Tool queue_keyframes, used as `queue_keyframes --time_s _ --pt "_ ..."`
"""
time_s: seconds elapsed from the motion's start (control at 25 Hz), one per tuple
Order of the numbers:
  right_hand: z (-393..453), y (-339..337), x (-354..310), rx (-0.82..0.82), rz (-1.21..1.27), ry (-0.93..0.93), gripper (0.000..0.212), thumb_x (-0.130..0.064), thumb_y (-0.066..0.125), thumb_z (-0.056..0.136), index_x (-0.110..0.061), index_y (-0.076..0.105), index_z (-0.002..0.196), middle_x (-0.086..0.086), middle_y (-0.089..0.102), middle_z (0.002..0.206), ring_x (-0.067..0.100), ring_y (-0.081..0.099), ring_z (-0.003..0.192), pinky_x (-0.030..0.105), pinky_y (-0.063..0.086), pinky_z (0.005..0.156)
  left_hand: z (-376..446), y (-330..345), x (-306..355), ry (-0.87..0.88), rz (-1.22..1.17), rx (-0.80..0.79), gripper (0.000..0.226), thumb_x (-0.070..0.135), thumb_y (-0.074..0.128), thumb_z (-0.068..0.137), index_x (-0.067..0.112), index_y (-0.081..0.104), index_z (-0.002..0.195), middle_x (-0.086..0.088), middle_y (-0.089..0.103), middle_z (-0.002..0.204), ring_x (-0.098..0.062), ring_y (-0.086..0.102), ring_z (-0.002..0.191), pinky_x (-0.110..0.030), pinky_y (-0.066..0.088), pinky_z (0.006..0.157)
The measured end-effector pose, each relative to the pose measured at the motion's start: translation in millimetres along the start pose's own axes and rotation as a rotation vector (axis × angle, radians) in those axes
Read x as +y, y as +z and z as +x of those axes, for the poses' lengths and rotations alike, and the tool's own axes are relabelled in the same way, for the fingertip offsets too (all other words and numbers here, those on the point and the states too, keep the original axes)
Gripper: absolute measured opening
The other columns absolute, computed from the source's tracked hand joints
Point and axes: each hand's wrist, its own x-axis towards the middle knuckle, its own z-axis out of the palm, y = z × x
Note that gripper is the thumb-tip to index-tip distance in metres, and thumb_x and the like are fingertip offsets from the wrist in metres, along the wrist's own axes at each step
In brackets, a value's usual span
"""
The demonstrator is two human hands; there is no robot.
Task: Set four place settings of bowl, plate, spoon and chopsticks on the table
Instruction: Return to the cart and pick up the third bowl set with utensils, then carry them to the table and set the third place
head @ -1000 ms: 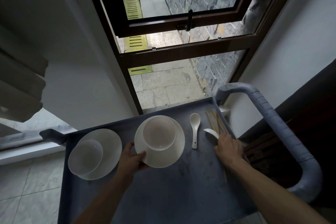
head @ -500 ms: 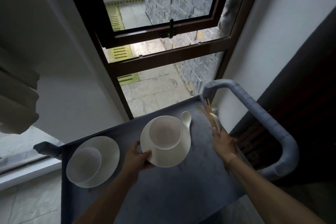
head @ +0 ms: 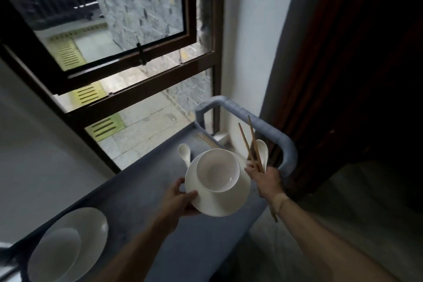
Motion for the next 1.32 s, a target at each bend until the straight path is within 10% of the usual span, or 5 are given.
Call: queue_keyframes --time_s 1.32 --pt "-346 -570 244 1.280 0.377 0.326 0.006 -0.027 0.073 0.073 -0.023 0.069 0.074 -0.002 0.069 0.070 0.019 0.063 0.066 0.031 0.049 0.062 -278 608 -165 0.010 0.859 -1.103 0.031 0.004 0.056 0.090 0.016 0.053 0.119 -0.023 0.065 0.108 -0.037 0.070 0.077 -0.042 0.061 0.055"
